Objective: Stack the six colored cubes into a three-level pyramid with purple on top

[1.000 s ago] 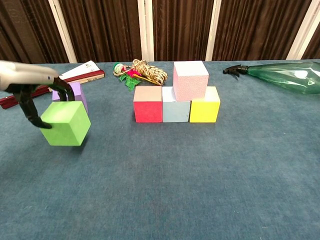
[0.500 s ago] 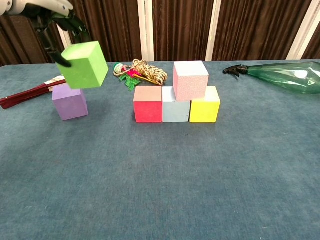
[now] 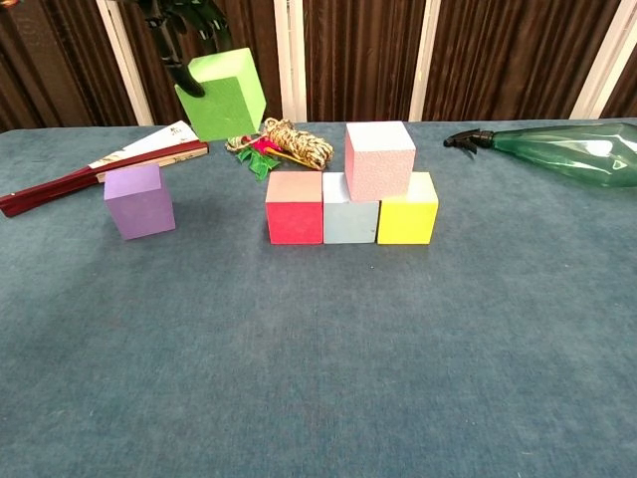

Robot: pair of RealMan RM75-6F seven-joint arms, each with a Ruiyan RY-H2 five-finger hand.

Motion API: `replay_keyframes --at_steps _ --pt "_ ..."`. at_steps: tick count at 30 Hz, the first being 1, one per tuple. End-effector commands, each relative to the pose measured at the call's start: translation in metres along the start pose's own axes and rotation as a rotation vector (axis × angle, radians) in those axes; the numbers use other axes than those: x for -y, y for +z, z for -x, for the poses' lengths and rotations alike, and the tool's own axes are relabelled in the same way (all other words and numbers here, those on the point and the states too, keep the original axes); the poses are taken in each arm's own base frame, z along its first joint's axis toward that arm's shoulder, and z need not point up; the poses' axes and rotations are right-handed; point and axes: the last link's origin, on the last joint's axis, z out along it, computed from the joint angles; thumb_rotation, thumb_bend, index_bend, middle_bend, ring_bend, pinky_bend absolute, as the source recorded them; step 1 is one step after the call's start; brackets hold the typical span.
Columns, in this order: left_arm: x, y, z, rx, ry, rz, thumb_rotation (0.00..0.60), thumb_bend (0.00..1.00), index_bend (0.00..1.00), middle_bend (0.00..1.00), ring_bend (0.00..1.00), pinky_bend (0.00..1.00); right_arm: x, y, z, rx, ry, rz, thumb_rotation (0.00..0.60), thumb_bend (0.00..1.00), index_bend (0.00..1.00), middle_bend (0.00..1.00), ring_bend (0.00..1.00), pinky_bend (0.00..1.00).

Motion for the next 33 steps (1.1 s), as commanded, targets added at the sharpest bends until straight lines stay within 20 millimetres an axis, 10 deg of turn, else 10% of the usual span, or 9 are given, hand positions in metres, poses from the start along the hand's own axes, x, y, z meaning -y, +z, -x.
replay_keyframes --at_steps 1,33 --pt "-0.009 0.006 0.003 0.019 -0.004 0.010 0.600 0.33 0.31 0.33 0.00 0.00 0.000 0.000 0.000 -0.004 0.000 0.002 0.600 0.25 0.11 0.05 0.05 0.00" --pt "-0.056 0.020 0.016 0.067 0.035 -0.030 0.600 0.33 0.29 0.32 0.00 0.00 -0.003 0.002 -0.003 -0.005 0.019 0.007 0.600 0.25 0.11 0.05 0.05 0.00"
